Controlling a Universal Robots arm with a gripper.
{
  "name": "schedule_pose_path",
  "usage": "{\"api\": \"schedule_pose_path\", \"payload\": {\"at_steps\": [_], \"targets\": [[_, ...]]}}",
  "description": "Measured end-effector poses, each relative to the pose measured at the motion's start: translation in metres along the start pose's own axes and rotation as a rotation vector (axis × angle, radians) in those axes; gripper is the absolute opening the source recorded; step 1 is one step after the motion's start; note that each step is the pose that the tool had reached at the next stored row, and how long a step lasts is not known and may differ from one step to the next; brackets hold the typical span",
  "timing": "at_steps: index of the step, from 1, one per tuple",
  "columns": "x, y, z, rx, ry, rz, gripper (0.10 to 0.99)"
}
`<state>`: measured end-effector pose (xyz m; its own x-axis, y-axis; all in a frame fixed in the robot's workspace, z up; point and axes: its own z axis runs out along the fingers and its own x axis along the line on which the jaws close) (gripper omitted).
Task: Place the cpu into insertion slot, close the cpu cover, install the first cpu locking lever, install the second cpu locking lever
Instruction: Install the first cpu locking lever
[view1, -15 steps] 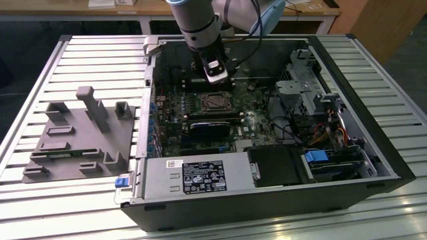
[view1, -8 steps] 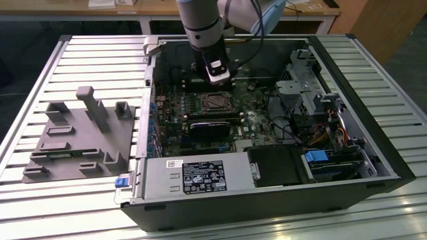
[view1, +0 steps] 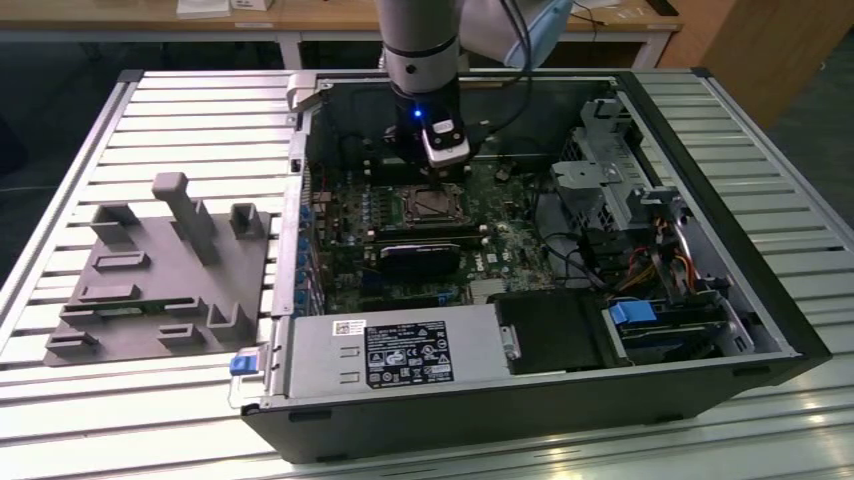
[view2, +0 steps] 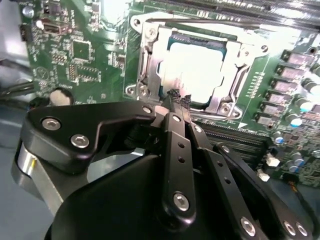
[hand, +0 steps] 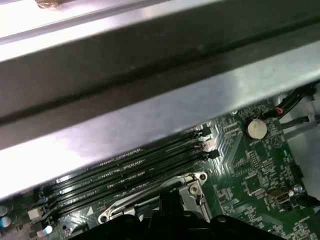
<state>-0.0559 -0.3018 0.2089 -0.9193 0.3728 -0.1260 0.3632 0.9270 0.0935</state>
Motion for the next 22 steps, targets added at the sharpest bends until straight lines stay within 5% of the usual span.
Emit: {"api": "schedule_pose_path", "payload": {"at_steps": [4, 13, 15, 18, 22], "targets": [[-0.0038, -0.0014, 0.0005, 0.009, 0.0176, 0.000, 0.102], [-0.0130, -0.0170, 0.0006, 0.013, 0.0275, 0.001, 0.102], [-0.0149, -0.0190, 0.0009, 0.018, 0.0391, 0.001, 0.102], [-0.0169, -0.0197, 0.0015, 0.032, 0.0718, 0.003, 0.102], [-0.0169, -0.0197, 0.0015, 0.036, 0.0767, 0.003, 0.102]]}}
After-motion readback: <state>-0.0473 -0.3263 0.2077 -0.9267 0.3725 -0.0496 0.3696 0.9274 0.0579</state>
